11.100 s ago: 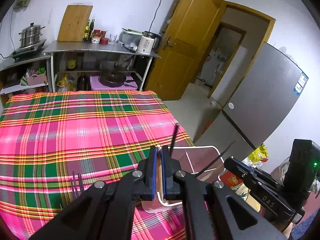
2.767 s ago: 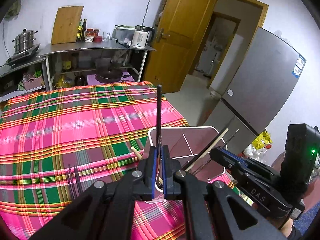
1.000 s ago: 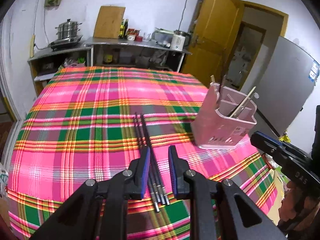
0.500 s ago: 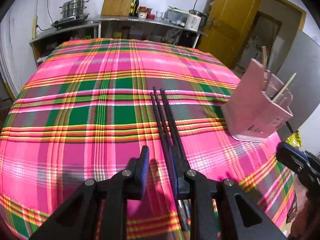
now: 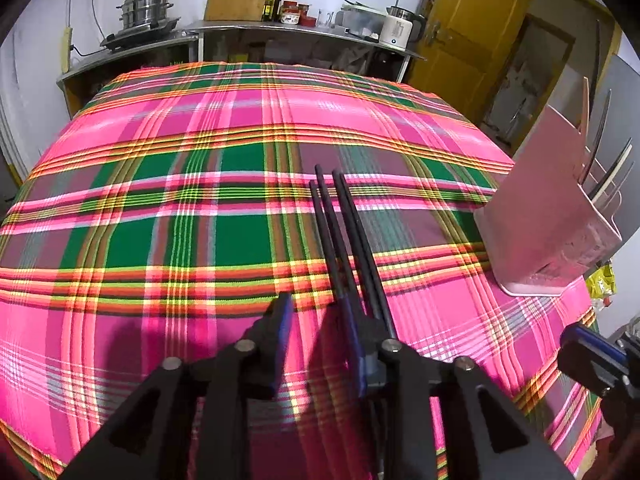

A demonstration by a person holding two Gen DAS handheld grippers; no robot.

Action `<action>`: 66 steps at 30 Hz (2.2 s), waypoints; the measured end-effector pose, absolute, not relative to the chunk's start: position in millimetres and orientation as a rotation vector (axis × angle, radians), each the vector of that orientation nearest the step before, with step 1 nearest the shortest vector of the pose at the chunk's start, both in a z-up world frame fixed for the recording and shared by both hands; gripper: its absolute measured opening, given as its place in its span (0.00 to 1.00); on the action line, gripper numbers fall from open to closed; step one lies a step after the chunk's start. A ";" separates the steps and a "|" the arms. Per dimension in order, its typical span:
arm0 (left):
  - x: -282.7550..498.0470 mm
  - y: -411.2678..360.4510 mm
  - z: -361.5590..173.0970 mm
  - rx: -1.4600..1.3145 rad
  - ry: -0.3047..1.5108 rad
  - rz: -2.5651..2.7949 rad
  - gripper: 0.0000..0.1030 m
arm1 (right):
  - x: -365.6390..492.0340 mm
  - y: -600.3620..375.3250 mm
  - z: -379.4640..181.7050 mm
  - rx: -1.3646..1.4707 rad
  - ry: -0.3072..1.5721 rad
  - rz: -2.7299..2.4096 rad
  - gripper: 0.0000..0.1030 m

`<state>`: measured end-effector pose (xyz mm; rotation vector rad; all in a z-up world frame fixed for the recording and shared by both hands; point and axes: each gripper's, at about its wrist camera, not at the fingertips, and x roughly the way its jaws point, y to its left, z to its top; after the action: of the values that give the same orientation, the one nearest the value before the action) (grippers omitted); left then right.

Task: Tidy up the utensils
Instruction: 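Grasp a black chopstick with the left tool while the right tool grasps another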

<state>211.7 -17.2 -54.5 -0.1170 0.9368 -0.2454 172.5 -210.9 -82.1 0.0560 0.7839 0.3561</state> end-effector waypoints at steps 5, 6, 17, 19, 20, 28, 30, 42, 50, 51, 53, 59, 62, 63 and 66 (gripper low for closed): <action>213.8 -20.0 -54.2 -0.112 0.933 -0.245 0.36 | 174.6 -209.3 -84.9 0.056 0.792 0.360 0.10; 214.8 -20.0 -54.2 -0.107 0.931 -0.243 0.36 | 175.8 -208.8 -84.8 0.055 0.792 0.360 0.10; 216.5 -22.9 -57.4 -0.030 0.895 -0.178 0.29 | 181.3 -203.3 -88.1 0.053 0.802 0.358 0.10; 215.5 -21.0 -57.9 -0.010 0.892 -0.145 0.22 | 185.4 -200.6 -89.5 0.052 0.804 0.362 0.10; 214.9 -16.0 -57.8 -0.026 0.894 -0.142 0.22 | 188.6 -197.7 -90.7 0.051 0.807 0.364 0.10; 206.7 21.1 -59.7 -0.094 0.895 -0.092 0.19 | 223.0 -168.5 -108.4 0.036 0.844 0.394 0.10; 205.2 27.8 -60.4 -0.108 0.894 -0.091 0.19 | 233.7 -160.0 -113.0 0.034 0.855 0.399 0.10; 204.7 39.2 -62.4 -0.161 0.883 -0.122 0.19 | 274.4 -148.6 -132.4 0.039 0.903 0.362 0.10; 210.4 43.1 -62.4 -0.180 0.892 -0.141 0.19 | 274.9 -154.1 -131.9 0.036 0.929 0.328 0.10; 213.4 43.1 -62.1 -0.178 0.897 -0.144 0.19 | 276.7 -153.2 -131.5 0.032 0.931 0.324 0.10; 220.8 43.4 -61.3 -0.173 0.907 -0.154 0.21 | 280.9 -151.7 -130.7 0.032 0.933 0.318 0.10; 238.2 38.0 -59.3 -0.119 0.926 -0.160 0.22 | 299.4 -148.1 -129.9 0.033 0.942 0.306 0.10; 246.2 32.5 -58.6 -0.072 0.932 -0.156 0.22 | 306.1 -142.7 -129.9 0.012 0.945 0.295 0.10; 247.3 30.6 -58.5 -0.059 0.932 -0.154 0.22 | 307.2 -141.6 -130.1 0.008 0.946 0.294 0.10; 250.4 28.2 -57.8 -0.039 0.932 -0.146 0.16 | 309.2 -139.2 -130.4 -0.008 0.945 0.291 0.09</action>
<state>250.4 28.2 -57.8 -0.0389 0.9320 -0.1462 309.2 -139.2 -130.4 -0.0082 0.9453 0.2909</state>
